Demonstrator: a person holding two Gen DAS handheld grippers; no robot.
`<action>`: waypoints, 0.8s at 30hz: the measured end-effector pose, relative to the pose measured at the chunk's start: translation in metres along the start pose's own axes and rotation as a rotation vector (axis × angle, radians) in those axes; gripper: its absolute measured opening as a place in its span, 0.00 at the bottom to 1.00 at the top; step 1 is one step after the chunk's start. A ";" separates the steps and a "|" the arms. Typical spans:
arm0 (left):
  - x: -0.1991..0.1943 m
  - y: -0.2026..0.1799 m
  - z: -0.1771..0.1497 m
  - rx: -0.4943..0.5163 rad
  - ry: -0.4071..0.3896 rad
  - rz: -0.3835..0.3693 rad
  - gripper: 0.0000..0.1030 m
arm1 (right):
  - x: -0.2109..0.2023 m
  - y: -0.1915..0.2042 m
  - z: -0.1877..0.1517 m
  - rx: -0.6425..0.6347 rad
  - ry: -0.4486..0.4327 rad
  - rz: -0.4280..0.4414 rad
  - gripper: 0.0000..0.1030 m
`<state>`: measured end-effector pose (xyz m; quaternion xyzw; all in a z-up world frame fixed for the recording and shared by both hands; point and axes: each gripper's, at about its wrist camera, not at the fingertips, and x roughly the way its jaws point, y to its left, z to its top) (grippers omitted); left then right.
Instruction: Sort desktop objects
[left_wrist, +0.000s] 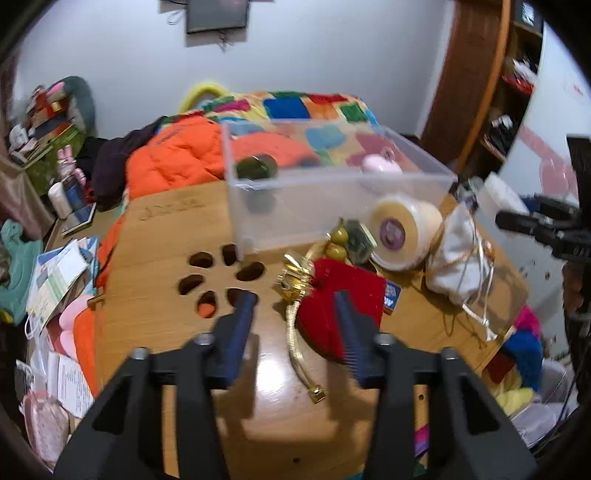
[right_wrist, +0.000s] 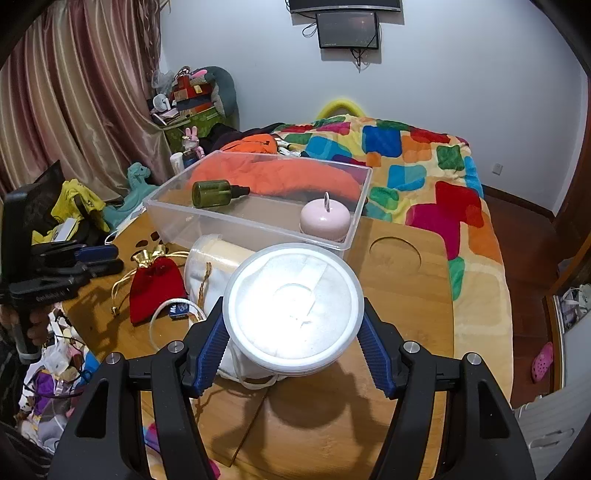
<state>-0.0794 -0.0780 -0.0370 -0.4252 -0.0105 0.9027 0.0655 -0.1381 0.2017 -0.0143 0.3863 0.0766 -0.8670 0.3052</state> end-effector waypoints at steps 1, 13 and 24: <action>0.005 -0.003 0.000 0.015 0.009 -0.003 0.55 | 0.001 -0.001 -0.001 -0.002 0.004 -0.002 0.60; 0.053 -0.009 0.013 -0.022 0.067 -0.063 0.15 | 0.007 -0.016 -0.006 0.007 0.035 -0.024 0.60; 0.018 -0.001 0.003 -0.106 -0.023 -0.186 0.12 | 0.004 -0.002 0.007 0.007 0.005 0.032 0.60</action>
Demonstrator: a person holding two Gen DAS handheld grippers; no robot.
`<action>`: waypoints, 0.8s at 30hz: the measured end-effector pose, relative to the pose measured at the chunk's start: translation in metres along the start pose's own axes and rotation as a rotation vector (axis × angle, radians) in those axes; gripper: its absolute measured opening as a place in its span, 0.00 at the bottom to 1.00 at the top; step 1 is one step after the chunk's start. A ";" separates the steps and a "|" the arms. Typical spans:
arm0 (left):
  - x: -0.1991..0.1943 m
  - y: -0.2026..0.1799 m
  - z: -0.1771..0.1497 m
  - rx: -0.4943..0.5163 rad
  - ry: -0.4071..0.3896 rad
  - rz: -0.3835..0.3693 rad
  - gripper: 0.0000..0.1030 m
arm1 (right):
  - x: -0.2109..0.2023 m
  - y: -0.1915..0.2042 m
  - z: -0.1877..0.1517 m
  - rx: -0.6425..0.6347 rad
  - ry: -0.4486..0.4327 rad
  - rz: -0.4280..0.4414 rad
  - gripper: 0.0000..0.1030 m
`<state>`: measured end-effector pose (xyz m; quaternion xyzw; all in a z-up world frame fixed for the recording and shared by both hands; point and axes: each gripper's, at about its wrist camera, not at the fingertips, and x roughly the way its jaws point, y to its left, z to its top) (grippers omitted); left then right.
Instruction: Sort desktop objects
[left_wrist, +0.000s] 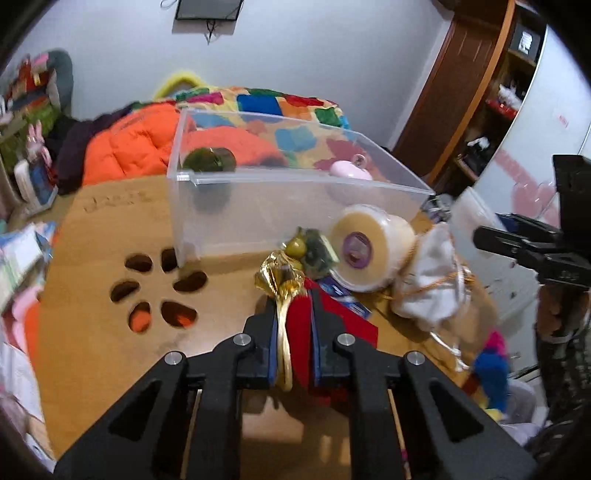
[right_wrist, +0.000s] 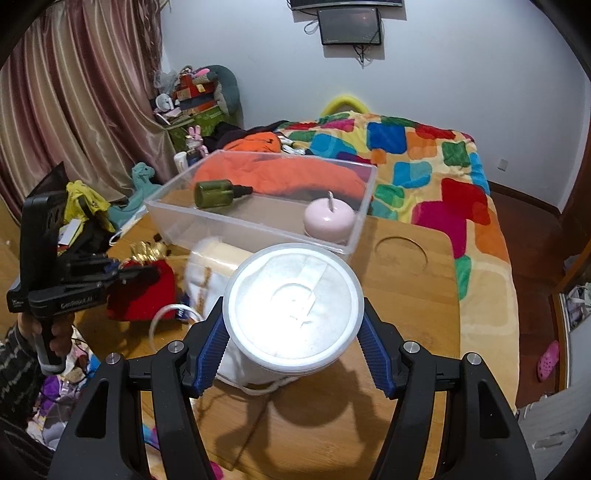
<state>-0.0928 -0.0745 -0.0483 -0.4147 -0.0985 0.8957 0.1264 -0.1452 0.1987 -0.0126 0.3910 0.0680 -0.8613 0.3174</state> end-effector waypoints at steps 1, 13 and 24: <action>-0.001 0.000 -0.003 -0.007 -0.003 -0.012 0.11 | -0.001 0.003 0.001 -0.004 -0.004 0.001 0.60; -0.010 -0.010 -0.008 -0.002 -0.046 -0.047 0.10 | -0.009 0.021 0.001 -0.046 -0.007 0.002 0.60; -0.019 0.047 0.006 -0.191 -0.055 -0.121 0.07 | -0.006 0.015 0.005 -0.031 -0.005 0.007 0.60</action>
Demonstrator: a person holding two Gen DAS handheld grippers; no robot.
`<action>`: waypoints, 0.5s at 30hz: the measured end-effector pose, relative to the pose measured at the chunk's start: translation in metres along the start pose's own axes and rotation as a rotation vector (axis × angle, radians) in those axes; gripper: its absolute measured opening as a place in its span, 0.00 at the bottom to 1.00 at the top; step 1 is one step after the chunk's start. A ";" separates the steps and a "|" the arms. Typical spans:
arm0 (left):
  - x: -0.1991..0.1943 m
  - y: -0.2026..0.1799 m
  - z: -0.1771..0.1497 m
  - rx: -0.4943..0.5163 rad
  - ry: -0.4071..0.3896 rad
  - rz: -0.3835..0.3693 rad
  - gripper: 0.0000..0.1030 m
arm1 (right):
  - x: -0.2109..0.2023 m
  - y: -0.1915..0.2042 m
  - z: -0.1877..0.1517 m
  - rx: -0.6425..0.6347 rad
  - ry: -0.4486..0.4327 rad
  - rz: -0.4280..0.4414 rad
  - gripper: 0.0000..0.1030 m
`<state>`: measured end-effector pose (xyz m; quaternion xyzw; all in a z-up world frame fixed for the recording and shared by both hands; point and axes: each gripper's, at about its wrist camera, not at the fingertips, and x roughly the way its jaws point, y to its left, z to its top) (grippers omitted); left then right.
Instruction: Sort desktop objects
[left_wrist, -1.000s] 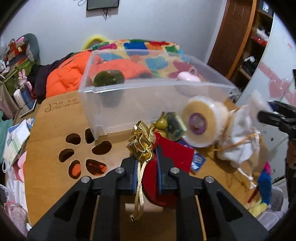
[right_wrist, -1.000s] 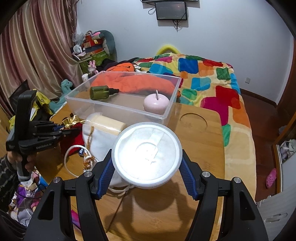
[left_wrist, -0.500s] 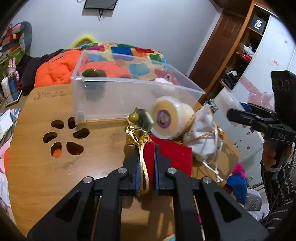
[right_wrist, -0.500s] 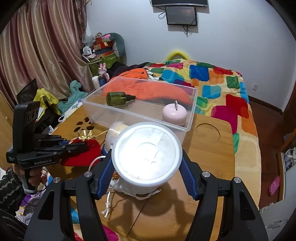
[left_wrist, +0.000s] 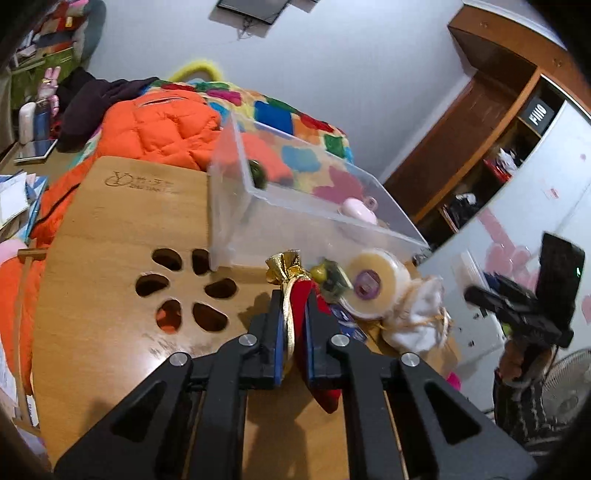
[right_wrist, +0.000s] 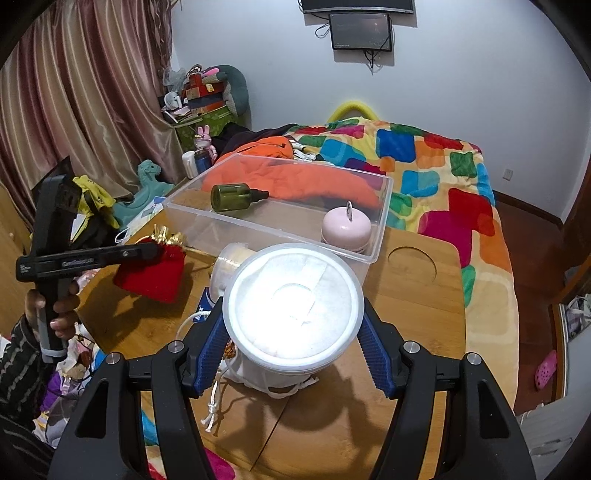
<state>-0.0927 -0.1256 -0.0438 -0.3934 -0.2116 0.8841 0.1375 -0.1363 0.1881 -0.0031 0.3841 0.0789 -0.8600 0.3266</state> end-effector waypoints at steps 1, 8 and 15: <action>0.001 -0.007 -0.003 0.021 0.014 -0.011 0.07 | 0.000 0.000 0.002 0.001 -0.003 0.001 0.60; -0.013 -0.059 -0.005 0.137 -0.038 -0.101 0.04 | 0.000 0.001 0.021 0.017 -0.036 0.021 0.60; -0.040 -0.042 0.012 0.119 -0.119 -0.048 0.00 | 0.002 0.008 0.026 -0.005 -0.040 0.021 0.60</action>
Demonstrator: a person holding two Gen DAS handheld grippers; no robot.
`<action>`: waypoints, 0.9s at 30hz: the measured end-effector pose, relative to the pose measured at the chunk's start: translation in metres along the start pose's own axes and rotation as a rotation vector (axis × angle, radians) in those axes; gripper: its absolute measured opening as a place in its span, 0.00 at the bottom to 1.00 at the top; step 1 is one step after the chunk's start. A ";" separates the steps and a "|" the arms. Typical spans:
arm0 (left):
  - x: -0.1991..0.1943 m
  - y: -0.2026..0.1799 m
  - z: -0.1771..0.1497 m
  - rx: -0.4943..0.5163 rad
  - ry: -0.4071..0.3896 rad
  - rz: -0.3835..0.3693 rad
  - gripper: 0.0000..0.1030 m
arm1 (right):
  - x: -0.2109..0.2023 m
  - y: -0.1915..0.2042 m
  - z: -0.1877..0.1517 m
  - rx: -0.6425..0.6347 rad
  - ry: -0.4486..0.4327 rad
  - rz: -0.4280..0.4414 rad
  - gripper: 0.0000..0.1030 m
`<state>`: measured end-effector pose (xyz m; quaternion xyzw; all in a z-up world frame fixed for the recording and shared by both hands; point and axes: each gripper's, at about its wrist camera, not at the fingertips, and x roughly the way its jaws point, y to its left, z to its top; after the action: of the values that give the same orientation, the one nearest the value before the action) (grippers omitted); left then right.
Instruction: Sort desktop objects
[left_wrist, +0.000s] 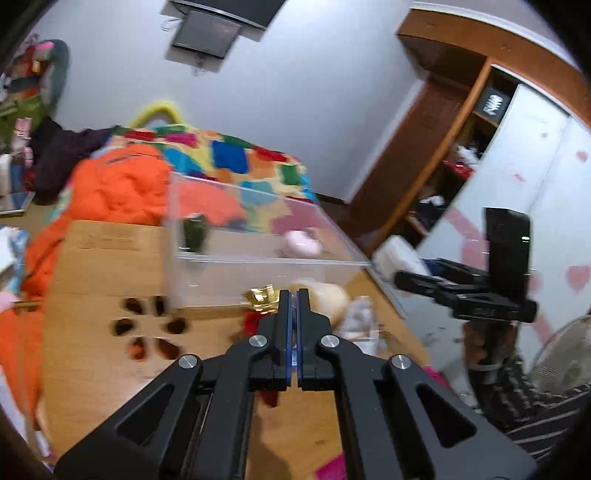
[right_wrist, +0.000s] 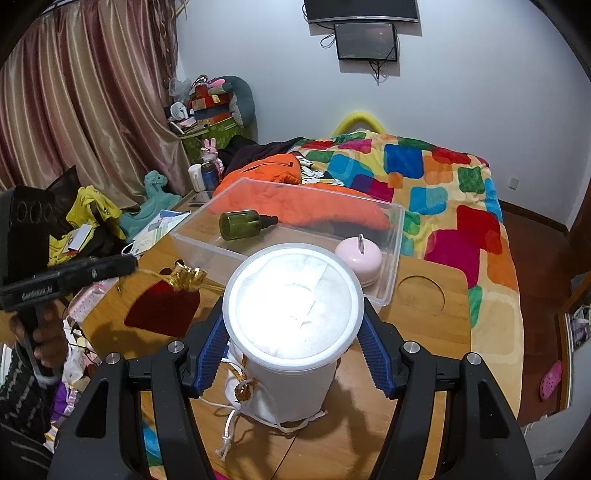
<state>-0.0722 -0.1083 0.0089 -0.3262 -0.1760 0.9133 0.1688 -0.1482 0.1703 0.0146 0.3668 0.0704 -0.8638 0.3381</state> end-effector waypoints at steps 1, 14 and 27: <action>-0.002 0.003 0.000 0.000 0.004 0.021 0.00 | 0.000 0.000 0.000 0.000 0.000 0.000 0.60; 0.034 0.017 -0.034 0.104 0.169 0.226 0.43 | 0.004 0.004 -0.004 -0.014 0.010 0.007 0.60; 0.074 -0.049 -0.011 0.251 0.137 0.166 0.65 | -0.001 -0.008 -0.009 -0.001 0.006 -0.012 0.60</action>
<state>-0.1093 -0.0316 -0.0172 -0.3776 -0.0211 0.9145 0.1437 -0.1480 0.1799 0.0077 0.3687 0.0737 -0.8647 0.3330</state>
